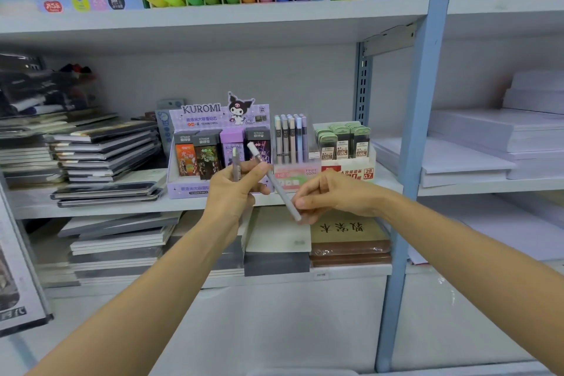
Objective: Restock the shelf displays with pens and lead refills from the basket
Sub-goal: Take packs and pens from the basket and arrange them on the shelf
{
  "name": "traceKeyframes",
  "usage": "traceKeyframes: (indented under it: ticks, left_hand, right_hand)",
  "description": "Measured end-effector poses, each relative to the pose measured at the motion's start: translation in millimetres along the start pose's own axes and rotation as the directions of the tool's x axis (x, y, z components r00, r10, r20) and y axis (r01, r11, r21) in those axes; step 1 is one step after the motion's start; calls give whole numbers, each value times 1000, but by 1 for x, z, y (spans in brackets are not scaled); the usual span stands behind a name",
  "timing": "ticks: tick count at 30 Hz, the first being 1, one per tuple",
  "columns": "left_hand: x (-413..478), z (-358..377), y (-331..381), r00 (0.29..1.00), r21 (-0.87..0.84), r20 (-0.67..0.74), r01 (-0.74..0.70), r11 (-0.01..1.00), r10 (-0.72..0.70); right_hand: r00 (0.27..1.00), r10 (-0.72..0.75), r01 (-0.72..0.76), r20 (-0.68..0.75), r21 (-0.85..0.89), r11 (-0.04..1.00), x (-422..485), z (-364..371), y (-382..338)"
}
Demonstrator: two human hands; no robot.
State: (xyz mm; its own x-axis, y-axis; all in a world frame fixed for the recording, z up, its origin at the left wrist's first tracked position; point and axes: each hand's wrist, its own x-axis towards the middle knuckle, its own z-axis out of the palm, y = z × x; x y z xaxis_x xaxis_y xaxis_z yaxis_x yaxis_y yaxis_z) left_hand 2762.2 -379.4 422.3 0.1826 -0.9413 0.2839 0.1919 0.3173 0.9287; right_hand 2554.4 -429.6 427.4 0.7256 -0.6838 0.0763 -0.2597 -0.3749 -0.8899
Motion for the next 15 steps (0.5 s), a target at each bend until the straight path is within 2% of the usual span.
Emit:
traceKeyframes:
  ticks: [2, 5, 8, 12, 13, 15]
  left_hand:
    - [-1, 3, 0, 999, 93, 24, -45, 995, 43]
    - [-4, 10, 1, 994, 213, 67, -97, 972, 84]
    - [-6, 18, 1, 988, 244, 125, -122, 962, 93]
    - [-4, 20, 1, 989, 254, 118, -121, 960, 93]
    - [-3, 19, 1, 991, 263, 112, -103, 959, 76]
    - [1, 15, 2, 995, 270, 95, -31, 962, 5]
  right_hand:
    - [990, -86, 75, -114, -94, 993, 4, 1, -9]
    - [919, -221, 222, -326, -36, 974, 12, -2, -30]
    - [904, -268, 260, -334, -69, 963, 17, -3, -45]
    - [890, -279, 249, -360, -130, 960, 18, -10, -56]
    - [861, -297, 266, -412, -132, 955, 16, -17, -60]
    - [757, -338, 319, -559, -135, 938, 14, -38, -70]
